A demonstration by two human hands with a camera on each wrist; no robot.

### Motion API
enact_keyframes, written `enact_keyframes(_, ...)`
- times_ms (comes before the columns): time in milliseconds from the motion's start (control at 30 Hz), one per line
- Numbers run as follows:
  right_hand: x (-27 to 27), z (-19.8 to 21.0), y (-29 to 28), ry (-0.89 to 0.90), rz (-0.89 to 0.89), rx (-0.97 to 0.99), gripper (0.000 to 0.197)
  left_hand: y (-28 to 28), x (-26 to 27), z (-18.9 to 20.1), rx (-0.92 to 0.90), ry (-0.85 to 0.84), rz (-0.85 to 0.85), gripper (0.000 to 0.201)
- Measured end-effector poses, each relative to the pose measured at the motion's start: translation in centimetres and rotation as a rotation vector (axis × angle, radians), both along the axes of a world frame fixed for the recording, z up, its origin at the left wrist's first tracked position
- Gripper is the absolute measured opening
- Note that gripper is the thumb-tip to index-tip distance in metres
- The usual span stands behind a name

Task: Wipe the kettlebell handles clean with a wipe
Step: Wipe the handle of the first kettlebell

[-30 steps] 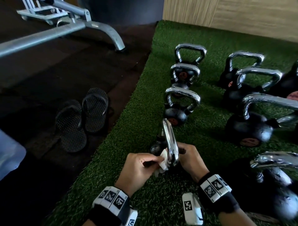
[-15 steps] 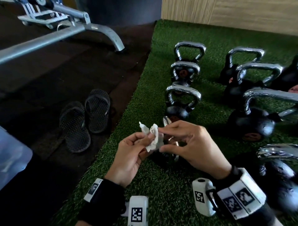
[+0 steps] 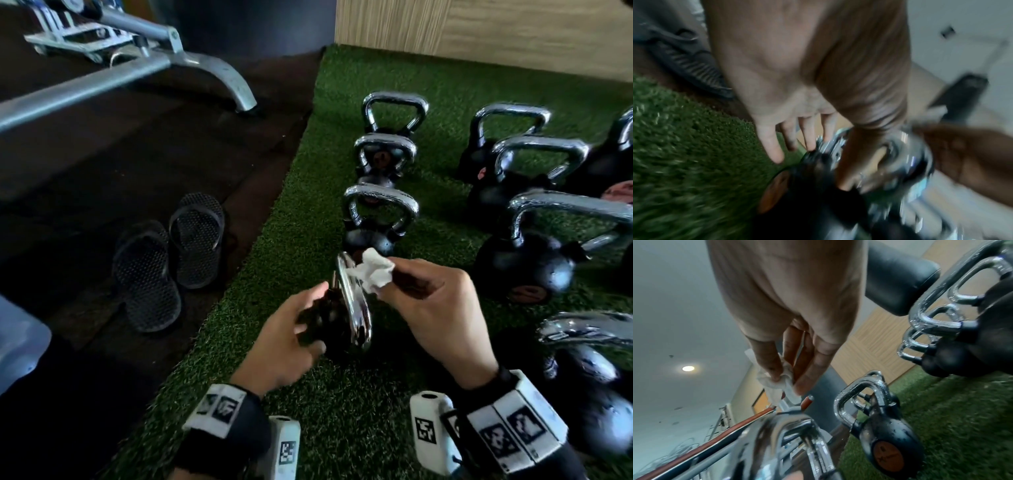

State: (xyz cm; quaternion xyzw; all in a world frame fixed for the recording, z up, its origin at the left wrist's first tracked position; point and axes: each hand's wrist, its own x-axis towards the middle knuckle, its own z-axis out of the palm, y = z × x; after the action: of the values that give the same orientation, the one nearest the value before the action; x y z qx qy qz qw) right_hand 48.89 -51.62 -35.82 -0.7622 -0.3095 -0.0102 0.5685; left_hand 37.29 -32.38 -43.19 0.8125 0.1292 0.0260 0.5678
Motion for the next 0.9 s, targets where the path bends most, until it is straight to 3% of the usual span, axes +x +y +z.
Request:
enact_keyframes(100,1.7,-1.2,-0.8,0.061,-0.115,-0.058,0.027,-2.1,1.0,-2.7,0.231,0.101,-0.15,0.142)
enact_keyframes(167,2.6,-2.5,-0.8,0.091,-0.153,-0.134,0.025,-3.8,2.2,-4.1,0.26,0.073,-0.118,0.151)
enact_keyframes(300,3.6,-5.2,-0.1,0.14,-0.149,-0.215,0.02,-4.8,3.5,-6.2,0.283,-0.058,0.094,0.132)
enact_keyframes(400,4.2,-6.6,0.8,0.168,-0.155,-0.248,0.019,-2.4,3.9,-6.5,0.284,-0.112,-0.019,0.128)
enact_keyframes(533,4.1,-8.3,2.2,0.278,-0.146,-0.247,0.019,0.2,5.1,-5.2,0.143,-0.231,-0.236,0.12)
enact_keyframes(633,3.7,-9.5,3.0,0.326,-0.172,-0.237,0.015,0.3,5.6,-4.5,0.126,-0.308,-0.288,0.112)
enact_keyframes(800,4.8,-8.9,3.9,0.337,-0.168,-0.227,0.013,0.4,5.4,-4.8,0.151,-0.228,-0.26,0.115)
enact_keyframes(900,5.3,-8.3,4.5,0.227,-0.229,-0.175,0.021,0.8,5.2,-5.2,0.206,-0.124,-0.228,0.124)
